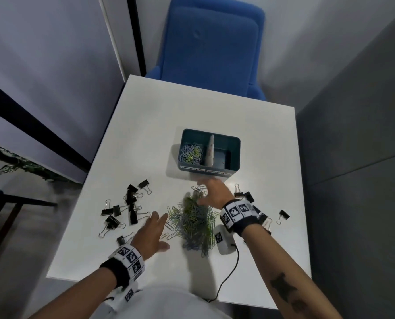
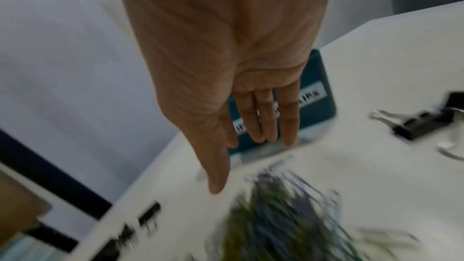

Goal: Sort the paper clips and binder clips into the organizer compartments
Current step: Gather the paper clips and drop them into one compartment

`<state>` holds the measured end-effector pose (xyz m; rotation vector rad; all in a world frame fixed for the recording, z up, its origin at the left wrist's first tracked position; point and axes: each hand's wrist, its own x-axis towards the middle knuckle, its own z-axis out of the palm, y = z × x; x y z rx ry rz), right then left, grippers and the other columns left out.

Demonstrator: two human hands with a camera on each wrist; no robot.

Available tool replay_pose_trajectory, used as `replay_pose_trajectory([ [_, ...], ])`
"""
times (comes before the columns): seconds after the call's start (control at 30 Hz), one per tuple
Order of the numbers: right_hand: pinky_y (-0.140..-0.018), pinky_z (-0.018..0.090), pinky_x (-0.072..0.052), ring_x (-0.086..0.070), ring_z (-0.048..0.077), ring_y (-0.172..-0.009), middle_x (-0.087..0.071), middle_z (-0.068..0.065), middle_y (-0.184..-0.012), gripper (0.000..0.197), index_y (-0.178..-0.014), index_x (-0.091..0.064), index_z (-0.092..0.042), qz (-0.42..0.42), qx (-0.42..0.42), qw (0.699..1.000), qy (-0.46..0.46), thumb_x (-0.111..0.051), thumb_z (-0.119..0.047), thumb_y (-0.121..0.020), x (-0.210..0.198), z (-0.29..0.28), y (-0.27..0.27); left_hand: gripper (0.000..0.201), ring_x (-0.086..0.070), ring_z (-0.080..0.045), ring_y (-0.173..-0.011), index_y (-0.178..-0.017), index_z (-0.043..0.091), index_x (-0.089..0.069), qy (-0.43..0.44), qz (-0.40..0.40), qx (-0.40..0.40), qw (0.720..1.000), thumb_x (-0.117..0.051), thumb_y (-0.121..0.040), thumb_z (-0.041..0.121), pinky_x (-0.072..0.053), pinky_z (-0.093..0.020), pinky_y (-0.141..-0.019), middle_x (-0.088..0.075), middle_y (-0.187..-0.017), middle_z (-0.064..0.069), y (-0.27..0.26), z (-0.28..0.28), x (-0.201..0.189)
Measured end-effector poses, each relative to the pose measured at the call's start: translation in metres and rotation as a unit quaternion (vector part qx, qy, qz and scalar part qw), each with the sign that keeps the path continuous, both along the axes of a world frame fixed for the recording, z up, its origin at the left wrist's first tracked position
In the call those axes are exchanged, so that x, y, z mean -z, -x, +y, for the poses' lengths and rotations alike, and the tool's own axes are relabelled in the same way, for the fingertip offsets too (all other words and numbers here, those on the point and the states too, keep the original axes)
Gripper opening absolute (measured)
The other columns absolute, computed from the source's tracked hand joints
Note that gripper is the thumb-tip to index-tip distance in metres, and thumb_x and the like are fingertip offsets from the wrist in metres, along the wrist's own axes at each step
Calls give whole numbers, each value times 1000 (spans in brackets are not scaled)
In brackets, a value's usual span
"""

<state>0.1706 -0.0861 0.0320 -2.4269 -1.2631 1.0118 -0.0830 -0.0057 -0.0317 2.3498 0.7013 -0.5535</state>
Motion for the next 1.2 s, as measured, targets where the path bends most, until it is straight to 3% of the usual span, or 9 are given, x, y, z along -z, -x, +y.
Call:
replay_pose_trajectory([
  [0.13, -106, 53, -42, -21, 32, -143, -2, -3, -161, 109, -147, -22, -26, -29, -50, 992, 108, -89, -27, -61, 36, -19, 12, 100, -45, -25, -110, -150, 15, -12, -27, -14, 22, 999, -79, -75, 25, -51, -36, -79, -32, -124, -7, -12, -9, 3],
  [0.23, -112, 56, -32, -4, 32, -148, 7, 0, -163, 121, -151, -7, -33, -45, -82, 986, 139, -87, -23, -61, 46, -27, 21, 101, -48, -26, -109, -150, 16, -12, -31, -43, 13, 999, -79, -75, 23, -53, -34, -77, -33, -127, -8, -30, -11, 0],
  [0.47, -81, 44, -54, -38, 29, -121, -36, 6, -137, 85, -141, -35, -26, -62, -50, 996, 46, -72, -5, -67, 49, -51, 51, 75, -53, -29, -102, -139, 16, -35, -35, -53, -9, 998, -76, -77, 17, -54, -38, -75, -36, -124, -10, -56, -15, -6],
  [0.6, -83, 43, -53, -47, 28, -111, -45, 7, -123, 62, -127, -51, -22, -36, 37, 999, 14, -67, 0, -72, 52, -63, 57, 43, -57, -30, -88, -123, 12, -46, -24, -67, -2, 997, -63, -84, 6, -43, -34, -66, -47, -111, -9, -58, -16, -6],
  [0.77, -84, 31, -51, -61, 25, -93, -62, 7, -105, 23, -100, -71, -15, -32, 99, 995, -10, -66, -3, -81, 45, -70, 53, 12, -59, -29, -80, -93, 12, -53, -2, -71, -62, 996, -63, -86, 11, -48, -38, -69, -56, -90, -5, -54, -11, -3],
  [0.9, -79, 20, -47, -64, 17, -88, -74, 1, -95, 18, -90, -78, -20, -22, 128, 991, -30, -68, -6, -83, 39, -75, 52, 10, -57, -22, -76, -88, 12, -60, 2, -100, -81, 992, -62, -84, 3, -41, -29, -63, -58, -86, -2, -54, -7, -11],
  [1.07, -74, 19, -54, -65, 11, -76, -75, -1, -84, 10, -84, -79, -17, -12, 145, 987, -64, -73, -9, -82, 24, -83, 50, 6, -58, -21, -74, -86, 10, -64, 8, -167, -84, 982, -69, -83, 9, -47, -34, -66, -62, -83, -2, -58, 8, -39],
  [1.13, -66, 8, -46, -64, 11, -71, -75, 0, -80, 9, -81, -79, -15, -16, 151, 985, -77, -72, -8, -81, 17, -86, 50, 8, -56, -16, -70, -84, 12, -64, 15, -196, -79, 977, -72, -83, 10, -45, -29, -64, -60, -79, 2, -64, 16, -56],
  [1.2, -65, 11, -48, -65, 11, -68, -75, 1, -76, 13, -77, -79, -13, -19, 155, 983, -94, -71, -3, -80, 9, -88, 51, 6, -52, -7, -66, -84, 12, -66, 19, -227, -77, 971, -71, -83, 9, -40, -20, -61, -58, -77, 5, -74, 23, -76],
])
